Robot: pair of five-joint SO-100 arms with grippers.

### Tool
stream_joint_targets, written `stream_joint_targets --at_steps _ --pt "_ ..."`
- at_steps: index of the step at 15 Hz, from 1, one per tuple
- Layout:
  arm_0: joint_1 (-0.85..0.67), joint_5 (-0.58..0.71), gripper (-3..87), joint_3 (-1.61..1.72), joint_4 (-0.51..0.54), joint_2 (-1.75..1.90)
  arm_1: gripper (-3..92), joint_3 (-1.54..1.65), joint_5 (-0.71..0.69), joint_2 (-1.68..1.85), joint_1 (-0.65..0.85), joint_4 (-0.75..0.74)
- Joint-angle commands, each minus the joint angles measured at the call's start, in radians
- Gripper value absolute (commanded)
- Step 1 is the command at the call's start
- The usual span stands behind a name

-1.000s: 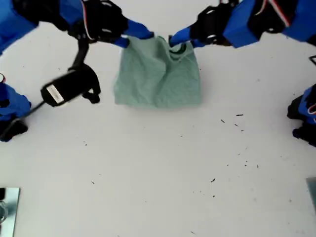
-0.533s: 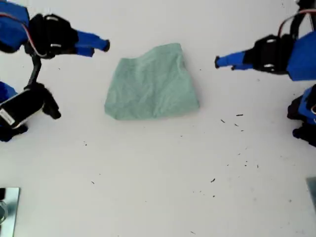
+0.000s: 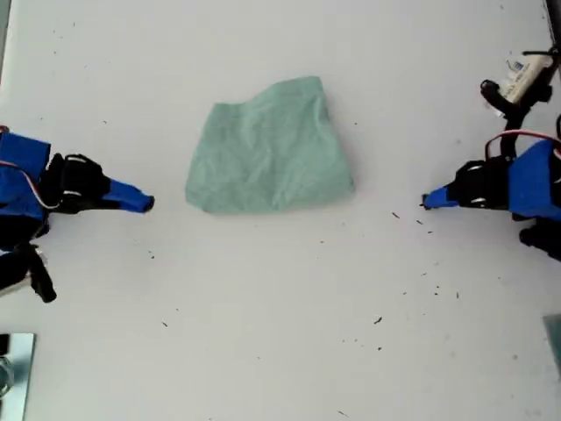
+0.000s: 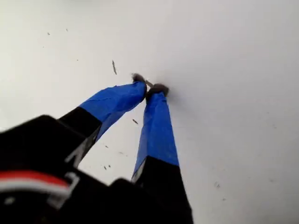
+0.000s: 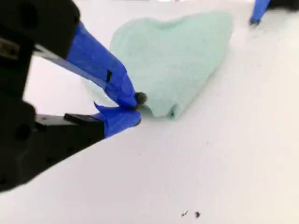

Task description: Fold t shirt

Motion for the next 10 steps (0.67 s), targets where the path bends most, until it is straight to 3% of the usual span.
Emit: stream_joint_targets --at_steps 1,2,3,10 --pt "0.028 0.256 13.0 0.02 0.005 0.064 5.1 0.048 -0.198 0.011 -0.008 -0.017" --pt "0.034 0.264 13.5 0.028 0.0 0.063 5.1 0.048 -0.54 0.011 -0.008 -0.017" --pt "0.038 0.265 13.5 0.026 0.0 0.063 5.1 0.044 -0.704 0.012 0.0 -0.015" --pt "0.037 0.265 13.5 0.028 0.0 0.063 4.3 0.046 -0.68 0.012 -0.009 -0.015"
